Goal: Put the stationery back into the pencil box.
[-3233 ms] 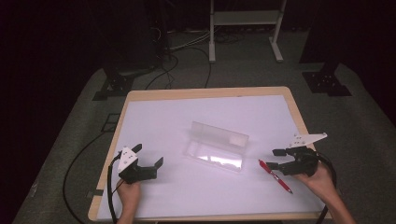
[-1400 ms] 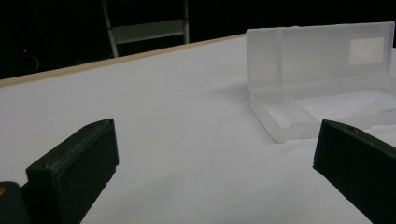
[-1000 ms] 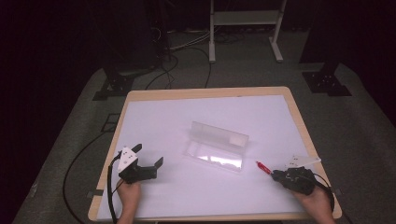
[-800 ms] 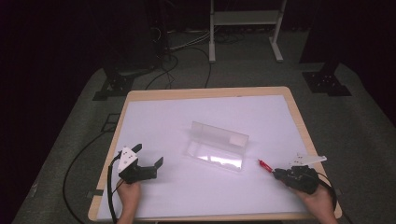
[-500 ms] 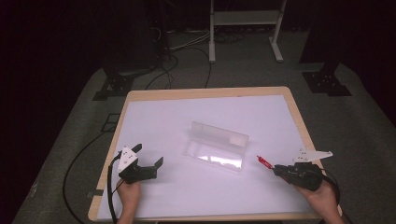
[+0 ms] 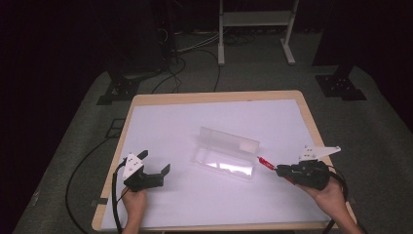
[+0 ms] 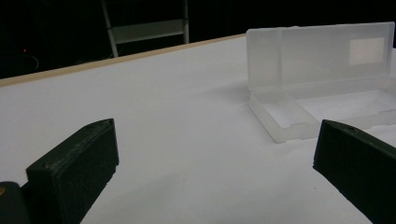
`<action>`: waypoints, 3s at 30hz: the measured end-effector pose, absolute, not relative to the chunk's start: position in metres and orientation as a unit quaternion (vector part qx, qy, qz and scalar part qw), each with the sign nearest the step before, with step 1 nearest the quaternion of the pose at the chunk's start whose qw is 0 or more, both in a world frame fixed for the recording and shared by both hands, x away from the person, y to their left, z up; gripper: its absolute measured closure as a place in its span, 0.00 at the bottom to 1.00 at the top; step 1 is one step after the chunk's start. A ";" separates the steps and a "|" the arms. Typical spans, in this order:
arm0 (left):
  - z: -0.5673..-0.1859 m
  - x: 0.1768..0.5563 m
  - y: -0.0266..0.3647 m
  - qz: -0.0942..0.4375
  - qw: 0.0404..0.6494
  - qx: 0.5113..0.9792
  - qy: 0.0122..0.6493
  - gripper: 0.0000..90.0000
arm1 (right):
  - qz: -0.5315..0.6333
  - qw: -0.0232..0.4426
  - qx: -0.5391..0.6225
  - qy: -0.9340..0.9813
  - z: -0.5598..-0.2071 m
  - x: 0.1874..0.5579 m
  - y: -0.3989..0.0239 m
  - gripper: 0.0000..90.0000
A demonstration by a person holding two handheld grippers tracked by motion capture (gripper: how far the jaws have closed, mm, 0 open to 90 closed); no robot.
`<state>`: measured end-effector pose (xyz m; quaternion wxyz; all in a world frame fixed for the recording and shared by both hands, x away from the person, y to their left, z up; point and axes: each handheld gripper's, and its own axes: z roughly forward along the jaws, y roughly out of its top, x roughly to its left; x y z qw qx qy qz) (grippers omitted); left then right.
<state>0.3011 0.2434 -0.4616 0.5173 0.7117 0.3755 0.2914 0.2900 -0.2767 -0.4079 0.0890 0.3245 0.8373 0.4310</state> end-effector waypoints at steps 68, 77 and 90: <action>-0.462 0.301 0.244 0.290 0.522 0.709 0.376 0.00 | 0.430 0.045 0.217 0.875 -0.382 0.380 -0.163 0.88; -0.462 0.301 0.244 0.290 0.522 0.709 0.375 0.00 | 0.424 0.042 0.218 0.878 -0.386 0.387 -0.157 0.88; -0.462 0.301 0.244 0.290 0.522 0.709 0.376 0.00 | 0.417 0.036 0.220 0.881 -0.396 0.395 -0.149 0.88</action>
